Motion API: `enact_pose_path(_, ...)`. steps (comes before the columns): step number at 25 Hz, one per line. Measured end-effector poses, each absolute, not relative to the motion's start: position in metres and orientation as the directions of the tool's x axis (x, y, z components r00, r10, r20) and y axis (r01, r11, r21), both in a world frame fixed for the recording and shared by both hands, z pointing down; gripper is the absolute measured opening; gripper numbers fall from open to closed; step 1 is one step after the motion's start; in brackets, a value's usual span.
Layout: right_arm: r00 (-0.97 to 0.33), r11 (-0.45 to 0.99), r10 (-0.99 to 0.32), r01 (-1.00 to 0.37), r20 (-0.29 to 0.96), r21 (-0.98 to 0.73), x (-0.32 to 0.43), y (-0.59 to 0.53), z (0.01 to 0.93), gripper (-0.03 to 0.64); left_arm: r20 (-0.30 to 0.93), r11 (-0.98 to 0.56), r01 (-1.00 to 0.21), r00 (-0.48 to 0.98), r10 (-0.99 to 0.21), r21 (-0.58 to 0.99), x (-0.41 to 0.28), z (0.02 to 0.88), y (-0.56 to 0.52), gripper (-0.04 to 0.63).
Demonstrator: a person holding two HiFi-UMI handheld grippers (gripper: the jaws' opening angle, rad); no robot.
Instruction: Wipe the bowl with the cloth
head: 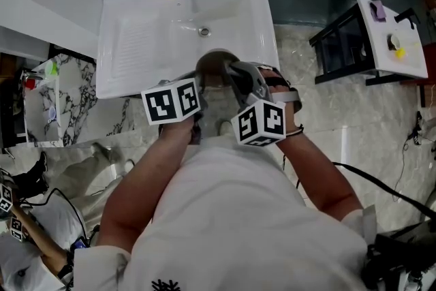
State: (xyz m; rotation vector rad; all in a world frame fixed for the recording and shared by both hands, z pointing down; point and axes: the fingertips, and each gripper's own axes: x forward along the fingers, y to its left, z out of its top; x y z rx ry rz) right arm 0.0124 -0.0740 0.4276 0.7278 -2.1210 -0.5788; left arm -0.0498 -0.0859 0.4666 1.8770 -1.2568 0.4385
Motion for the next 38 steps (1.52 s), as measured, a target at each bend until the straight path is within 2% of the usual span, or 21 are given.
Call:
enact_pose_path(9,-0.630,0.774,-0.614,-0.363,0.475,0.519,0.031,-0.056,0.402,0.034,0.646,-0.131,-0.866,0.454,-0.614,0.483,-0.065,0.469,-0.085,0.018)
enact_pose_path(17,-0.769,0.834,-0.523,-0.374,0.367,0.406,0.052,-0.051,0.355,0.034,0.536,-0.235,-0.750,0.621,-0.571,0.619,-0.056,0.457,-0.077,0.018)
enact_pose_path(22,-0.857,0.892,-0.400,-0.282,0.327,0.353,0.061,-0.044,0.337,0.034,0.435,-0.380,-0.617,0.771,-0.465,0.689,-0.041,0.443,-0.070,0.018)
enact_pose_path(25,-0.926,0.932,-0.325,-0.279,0.191,0.232,0.056,-0.036,0.312,0.032,0.375,-0.461,-0.531,0.841,-0.390,0.711,-0.031,0.432,-0.063,0.018)
enact_pose_path(27,-0.951,0.954,-0.272,-0.247,0.147,0.171,0.054,-0.030,0.302,0.032,0.337,-0.507,-0.473,0.878,-0.340,0.721,-0.025,0.425,-0.057,0.018)
enact_pose_path(34,-0.991,0.993,-0.095,-0.089,0.090,0.076,0.044,-0.016,0.283,0.032,0.205,-0.640,-0.259,0.966,-0.159,0.724,-0.001,0.401,-0.030,0.019)
enact_pose_path(38,-0.997,0.999,-0.044,-0.042,0.070,0.029,0.037,-0.015,0.279,0.032,0.158,-0.691,-0.163,0.985,-0.072,0.704,0.011,0.386,-0.012,0.020)
